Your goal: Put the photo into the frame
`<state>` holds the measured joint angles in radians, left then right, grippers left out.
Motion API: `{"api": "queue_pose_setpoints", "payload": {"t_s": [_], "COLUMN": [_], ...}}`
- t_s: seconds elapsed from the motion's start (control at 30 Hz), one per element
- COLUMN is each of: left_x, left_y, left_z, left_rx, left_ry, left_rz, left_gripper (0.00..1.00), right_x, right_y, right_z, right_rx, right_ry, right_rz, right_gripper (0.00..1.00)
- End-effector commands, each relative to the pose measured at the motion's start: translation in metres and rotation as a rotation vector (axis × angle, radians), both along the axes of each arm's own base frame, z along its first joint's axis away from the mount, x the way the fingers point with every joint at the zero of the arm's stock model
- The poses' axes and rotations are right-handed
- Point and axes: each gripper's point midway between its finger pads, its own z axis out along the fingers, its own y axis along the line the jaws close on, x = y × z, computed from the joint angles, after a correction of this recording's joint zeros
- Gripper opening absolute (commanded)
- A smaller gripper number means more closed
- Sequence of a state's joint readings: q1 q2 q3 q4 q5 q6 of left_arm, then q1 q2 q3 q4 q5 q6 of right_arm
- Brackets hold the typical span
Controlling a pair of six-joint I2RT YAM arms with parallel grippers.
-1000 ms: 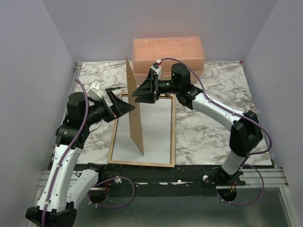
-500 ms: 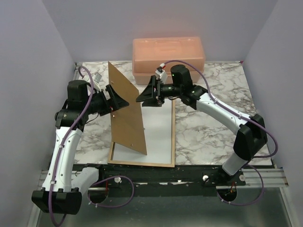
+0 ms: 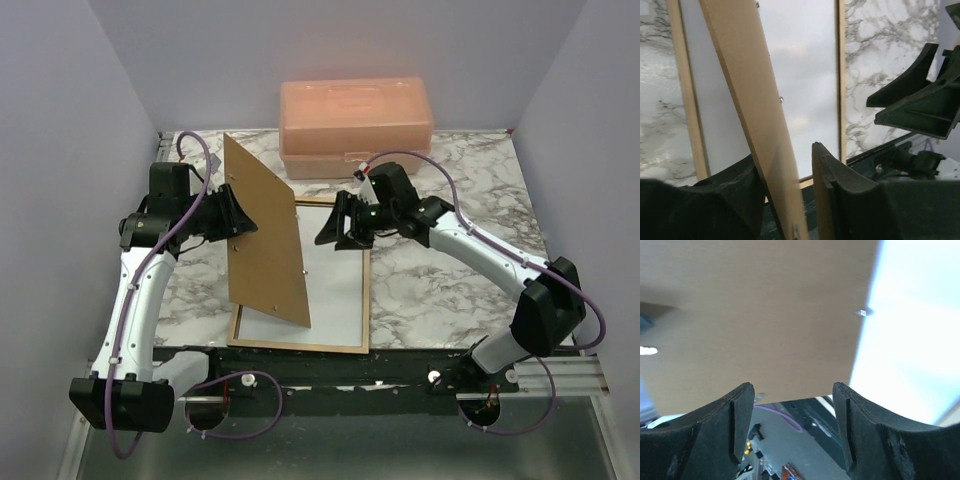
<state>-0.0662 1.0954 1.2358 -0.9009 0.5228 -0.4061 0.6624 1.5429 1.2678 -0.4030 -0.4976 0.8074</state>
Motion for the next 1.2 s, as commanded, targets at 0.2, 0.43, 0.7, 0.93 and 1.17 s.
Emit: {"api": "queue_pose_setpoints", "payload": {"t_s": [0.2,0.43,0.7,0.93,1.17], "left_x": [-0.005,-0.014,-0.040,-0.064,-0.071], "left_y": [0.012,0.002,-0.013,-0.022,-0.028], "left_z": [-0.004,0.018,0.059,0.084,0.086], "left_rx": [0.059,-0.043,-0.235,-0.327,-0.414], "left_ry": [-0.013,-0.076,-0.182,-0.241,-0.240], "left_rz": [0.034,0.042,0.021,-0.013,-0.035], "left_gripper": [0.00,0.00,0.00,0.00,0.00], "right_x": [-0.002,-0.018,-0.025,-0.020,-0.019], "right_y": [-0.098,-0.139,-0.132,-0.121,-0.129], "right_z": [-0.078,-0.132,-0.172,-0.190,-0.210], "right_rx": [-0.452,-0.577,-0.568,-0.552,-0.615], "right_ry": [-0.032,0.056,0.130,0.159,0.177], "right_rz": [-0.193,-0.255,-0.208,-0.184,-0.193], "right_gripper": [0.80,0.84,0.80,0.65,0.46]}}
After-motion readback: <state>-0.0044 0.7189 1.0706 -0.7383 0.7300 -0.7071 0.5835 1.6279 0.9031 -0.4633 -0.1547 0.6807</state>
